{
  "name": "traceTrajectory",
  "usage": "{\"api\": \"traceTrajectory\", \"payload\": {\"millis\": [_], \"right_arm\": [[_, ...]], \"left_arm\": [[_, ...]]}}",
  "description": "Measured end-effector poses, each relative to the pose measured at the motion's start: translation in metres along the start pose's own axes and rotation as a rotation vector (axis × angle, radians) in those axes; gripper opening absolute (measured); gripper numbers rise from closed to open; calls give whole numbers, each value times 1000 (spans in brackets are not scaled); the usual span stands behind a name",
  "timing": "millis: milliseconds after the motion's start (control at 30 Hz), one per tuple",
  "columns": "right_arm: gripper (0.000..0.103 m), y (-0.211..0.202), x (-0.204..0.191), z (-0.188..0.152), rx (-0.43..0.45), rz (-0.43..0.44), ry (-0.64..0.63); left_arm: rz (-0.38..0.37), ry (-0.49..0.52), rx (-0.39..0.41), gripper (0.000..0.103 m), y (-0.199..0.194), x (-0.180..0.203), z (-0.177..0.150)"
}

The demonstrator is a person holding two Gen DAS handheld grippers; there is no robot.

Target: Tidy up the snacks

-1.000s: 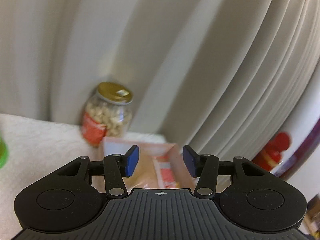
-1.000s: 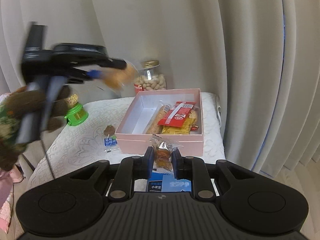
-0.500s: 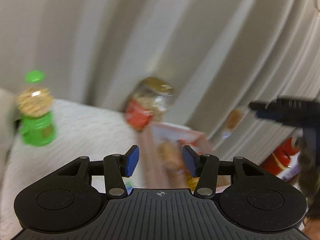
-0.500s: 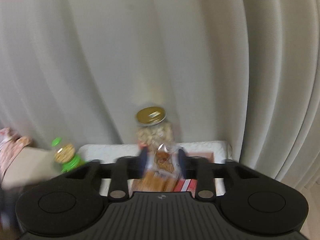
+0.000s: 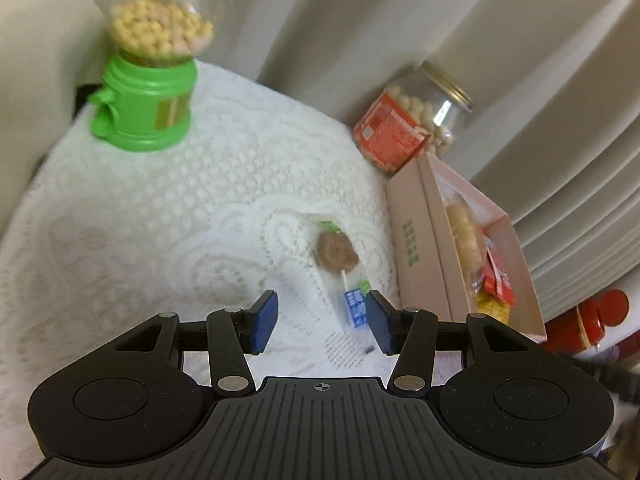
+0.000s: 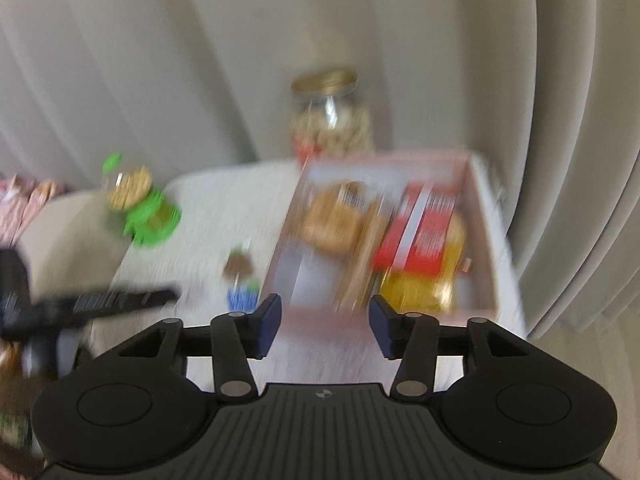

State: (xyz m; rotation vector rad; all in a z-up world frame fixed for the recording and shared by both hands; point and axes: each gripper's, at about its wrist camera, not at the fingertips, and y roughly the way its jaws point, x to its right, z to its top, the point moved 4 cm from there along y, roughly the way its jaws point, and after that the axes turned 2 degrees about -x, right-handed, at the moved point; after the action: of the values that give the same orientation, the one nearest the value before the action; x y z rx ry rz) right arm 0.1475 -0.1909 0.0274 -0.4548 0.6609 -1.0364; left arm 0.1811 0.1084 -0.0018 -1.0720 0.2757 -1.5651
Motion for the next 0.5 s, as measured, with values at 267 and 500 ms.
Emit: {"api": "traceTrajectory", "payload": {"millis": [267, 500], "right_arm": [[54, 15, -7, -60, 60, -12, -43], [57, 18, -9, -88, 104, -70, -105]], "left_arm": [[125, 16, -11, 54, 67, 31, 29], [276, 261, -8, 54, 91, 64, 20]]}}
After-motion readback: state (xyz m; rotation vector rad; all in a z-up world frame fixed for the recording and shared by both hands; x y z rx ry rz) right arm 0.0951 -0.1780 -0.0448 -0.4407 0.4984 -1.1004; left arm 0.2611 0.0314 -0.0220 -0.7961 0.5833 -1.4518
